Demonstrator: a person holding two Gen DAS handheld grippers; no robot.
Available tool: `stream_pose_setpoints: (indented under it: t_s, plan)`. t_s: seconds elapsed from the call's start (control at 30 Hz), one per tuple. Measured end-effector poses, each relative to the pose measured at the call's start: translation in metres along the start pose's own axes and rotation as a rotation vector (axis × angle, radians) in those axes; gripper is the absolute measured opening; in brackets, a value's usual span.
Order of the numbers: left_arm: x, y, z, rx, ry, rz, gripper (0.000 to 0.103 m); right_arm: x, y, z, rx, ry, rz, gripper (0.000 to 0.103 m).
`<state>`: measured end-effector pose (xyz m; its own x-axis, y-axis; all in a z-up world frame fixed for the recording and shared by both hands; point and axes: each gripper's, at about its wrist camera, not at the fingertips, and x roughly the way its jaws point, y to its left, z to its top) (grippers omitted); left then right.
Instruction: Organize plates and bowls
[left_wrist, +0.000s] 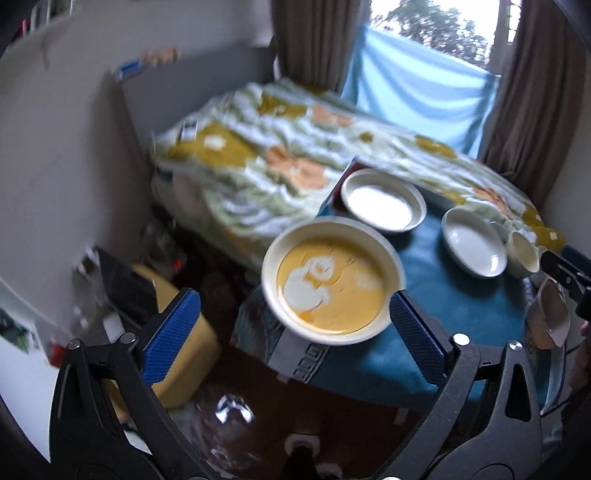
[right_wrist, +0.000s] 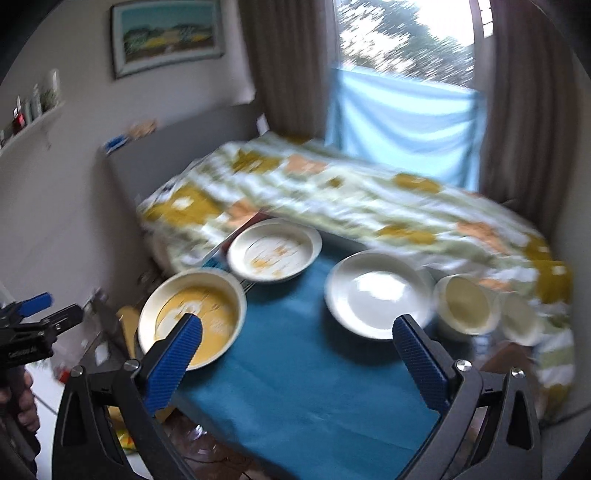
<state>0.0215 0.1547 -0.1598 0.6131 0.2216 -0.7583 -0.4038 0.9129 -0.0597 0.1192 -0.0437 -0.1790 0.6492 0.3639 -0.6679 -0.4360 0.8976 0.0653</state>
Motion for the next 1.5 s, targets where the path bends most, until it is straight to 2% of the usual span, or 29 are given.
stream_pose_setpoints:
  t_s: [0.07,0.13,0.27,0.3,0.33,0.5,0.67,0.73,0.8,0.9,1.0,1.2,1.5]
  plan:
    - [0.029,0.015,-0.007,-0.026,0.062,-0.016,0.086,0.036,0.008,-0.002,-0.011,0.063,0.068,0.098]
    - [0.056,0.026,-0.013,-0.058,0.128,-0.045,0.067,0.062,0.010,-0.004,-0.009,0.115,0.117,0.094]
    - [0.106,0.043,-0.020,-0.133,0.258,-0.119,0.050,0.120,0.021,-0.007,-0.017,0.232,0.177,0.072]
    - [0.115,0.044,-0.021,-0.144,0.278,-0.132,0.043,0.136,0.024,-0.007,-0.021,0.260,0.189,0.068]
    - [0.125,0.046,-0.022,-0.158,0.301,-0.152,0.040,0.147,0.026,-0.008,-0.024,0.281,0.202,0.067]
    - [0.154,0.047,-0.021,-0.179,0.356,-0.194,0.038,0.190,0.037,-0.010,-0.047,0.368,0.239,0.057]
    - [0.173,0.051,-0.012,-0.190,0.388,-0.221,0.033,0.217,0.042,-0.007,-0.041,0.410,0.262,0.050]
    - [0.179,0.051,-0.009,-0.190,0.395,-0.230,0.029,0.224,0.041,-0.006,-0.040,0.424,0.268,0.045]
    - [0.187,0.051,-0.006,-0.190,0.406,-0.240,0.022,0.230,0.041,-0.006,-0.038,0.438,0.276,0.034]
    - [0.196,0.053,-0.004,-0.187,0.425,-0.244,0.015,0.242,0.043,-0.007,-0.029,0.463,0.286,0.026]
    - [0.200,0.055,-0.001,-0.189,0.426,-0.253,0.014,0.251,0.044,-0.009,-0.021,0.487,0.311,0.016]
    - [0.199,0.054,-0.001,-0.161,0.416,-0.245,0.014,0.253,0.041,-0.011,0.008,0.482,0.356,0.015]
    - [0.189,0.047,0.003,-0.080,0.373,-0.182,0.017,0.245,0.047,-0.012,-0.001,0.474,0.338,0.015]
